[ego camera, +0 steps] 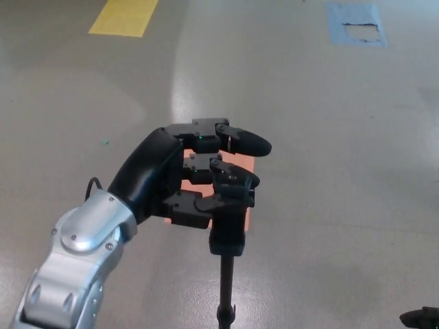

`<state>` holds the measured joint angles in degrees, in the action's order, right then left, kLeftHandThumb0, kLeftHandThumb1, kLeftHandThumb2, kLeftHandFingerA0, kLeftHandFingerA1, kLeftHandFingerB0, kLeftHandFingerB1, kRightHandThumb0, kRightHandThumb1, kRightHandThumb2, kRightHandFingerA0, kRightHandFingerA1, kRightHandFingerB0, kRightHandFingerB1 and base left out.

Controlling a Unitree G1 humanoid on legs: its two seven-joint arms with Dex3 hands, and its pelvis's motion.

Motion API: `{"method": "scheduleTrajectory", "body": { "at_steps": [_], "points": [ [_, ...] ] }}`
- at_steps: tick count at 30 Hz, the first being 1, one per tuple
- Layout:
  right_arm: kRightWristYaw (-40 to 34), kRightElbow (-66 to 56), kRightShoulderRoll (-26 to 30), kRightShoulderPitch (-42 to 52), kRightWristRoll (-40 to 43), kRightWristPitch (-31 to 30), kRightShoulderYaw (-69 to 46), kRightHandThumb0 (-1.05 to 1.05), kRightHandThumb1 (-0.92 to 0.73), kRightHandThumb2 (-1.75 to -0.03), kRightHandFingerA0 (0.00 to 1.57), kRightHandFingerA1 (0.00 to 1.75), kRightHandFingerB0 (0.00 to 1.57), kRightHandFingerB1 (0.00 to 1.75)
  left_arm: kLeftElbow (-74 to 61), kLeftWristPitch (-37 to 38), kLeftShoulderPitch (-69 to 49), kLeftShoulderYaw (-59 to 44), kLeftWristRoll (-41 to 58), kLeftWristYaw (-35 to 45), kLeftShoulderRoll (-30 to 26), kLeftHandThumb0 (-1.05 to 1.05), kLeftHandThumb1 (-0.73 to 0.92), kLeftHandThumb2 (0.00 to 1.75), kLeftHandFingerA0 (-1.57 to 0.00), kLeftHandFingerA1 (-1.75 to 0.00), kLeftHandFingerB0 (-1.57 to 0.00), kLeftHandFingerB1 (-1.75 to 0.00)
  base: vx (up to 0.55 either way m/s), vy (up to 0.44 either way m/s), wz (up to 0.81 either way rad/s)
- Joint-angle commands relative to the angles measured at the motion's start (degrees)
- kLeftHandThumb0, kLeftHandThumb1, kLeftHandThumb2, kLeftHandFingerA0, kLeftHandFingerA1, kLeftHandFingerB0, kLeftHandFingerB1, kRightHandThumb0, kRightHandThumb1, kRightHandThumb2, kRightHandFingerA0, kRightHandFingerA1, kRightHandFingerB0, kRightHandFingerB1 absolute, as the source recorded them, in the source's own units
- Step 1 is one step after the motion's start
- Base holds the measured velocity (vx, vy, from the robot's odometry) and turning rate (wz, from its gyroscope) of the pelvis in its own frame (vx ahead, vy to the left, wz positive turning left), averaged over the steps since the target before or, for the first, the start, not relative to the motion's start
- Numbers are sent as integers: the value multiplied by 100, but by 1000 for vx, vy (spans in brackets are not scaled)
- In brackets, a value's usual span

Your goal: The robot uses its left hand to grab the top of a phone stand kept on the floor and rotates it anti-clockwise

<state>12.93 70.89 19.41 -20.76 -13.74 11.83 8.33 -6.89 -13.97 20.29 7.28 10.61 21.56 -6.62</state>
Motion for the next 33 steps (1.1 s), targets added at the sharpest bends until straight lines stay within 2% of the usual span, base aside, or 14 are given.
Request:
{"method": "scheduleTrajectory", "body": {
  "at_steps": [1, 7, 8, 9, 10, 12, 13, 14, 15, 16, 17, 21, 22, 33],
  "points": [
    [76, -39, 132, -197, -60, 12, 23, -59, -81, -66, 78, 47, 22, 30, 881, -3815, 594, -970, 2045, 346, -9, 4, 58, 56, -78, -59, -72, -52, 0, 0, 0],
    [84, -29, 123, -242, -54, -24, 18, -58, -81, -66, 78, 46, 22, 30, 950, -3973, 657, -1011, 2108, 288, 0, 9, 60, 55, -78, -60, -69, -52, 0, 0, 0],
    [102, -31, 125, -246, -43, -25, 11, -42, -61, -105, 68, 69, 8, 44, 1004, -4027, 683, -1029, 2148, 302, -3, 9, 60, 55, -78, -60, -69, -52, 0, 0, 0],
    [116, -31, 124, -247, -31, -29, 2, -59, -81, -66, 77, 47, 22, 30, 1021, -4027, 687, -1024, 2153, 317, -9, 8, 60, 55, -77, -59, -70, -52, 0, 0, 0],
    [129, -31, 122, -247, -19, -34, -8, -59, -81, -66, 77, 47, 22, 30, 1035, -4023, 691, -1015, 2161, 328, -19, 8, 60, 55, -77, -59, -70, -52, 0, 0, 0],
    [114, -29, 122, -251, -33, -36, 5, -59, -81, -66, 77, 47, 22, 30, 1052, -4031, 696, -1018, 2176, 314, -18, 8, 60, 55, -76, -59, -71, -52, 0, 0, 0],
    [110, -29, 123, -253, -41, -38, 12, -43, -61, -105, 68, 69, 7, 44, 1068, -4038, 702, -1019, 2185, 324, -20, 7, 60, 55, -76, -59, -70, -52, 0, 0, 0],
    [108, -29, 124, -254, -46, -39, 16, -43, -61, -105, 68, 69, 7, 44, 1078, -4047, 708, -1020, 2194, 330, -23, 7, 60, 55, -76, -59, -70, -52, 0, 0, 0],
    [102, -29, 124, -272, -53, -42, 22, -59, -81, -66, 77, 47, 22, 31, 1097, -4091, 735, -1050, 2221, 311, -17, 5, 59, 57, -77, -60, -72, -54, 0, 0, 0],
    [98, -28, 125, -286, -58, -44, 25, -59, -81, -66, 77, 47, 22, 31, 1109, -4129, 757, -1073, 2242, 295, -12, 5, 59, 57, -77, -60, -72, -54, 0, 0, 0],
    [92, -29, 124, -301, -65, -51, 32, -59, -81, -67, 78, 47, 23, 31, 1179, -4256, 812, -1155, 2342, 279, 13, 12, 61, 57, -75, -62, -68, -55, 0, 0, 0],
    [95, -44, 124, -327, -74, -75, 48, -59, -81, -67, 78, 47, 22, 31, 1537, -4664, 1031, -1381, 2664, 340, 49, 12, 62, 58, -77, -65, -68, -57, 0, 0, 0],
    [97, -45, 127, -331, -78, -68, 53, -43, -61, -105, 68, 69, 7, 44, 1567, -4732, 1064, -1415, 2673, 292, 60, 11, 63, 57, -79, -65, -67, -56, 0, 0, 0],
    [143, -31, 125, -405, -54, -89, 41, -43, -61, -105, 67, 69, 6, 44, 1731, -4926, 1196, -1508, 2734, 169, 53, 9, 64, 56, -78, -65, -66, -55, 0, 0, 0]
  ]
}}
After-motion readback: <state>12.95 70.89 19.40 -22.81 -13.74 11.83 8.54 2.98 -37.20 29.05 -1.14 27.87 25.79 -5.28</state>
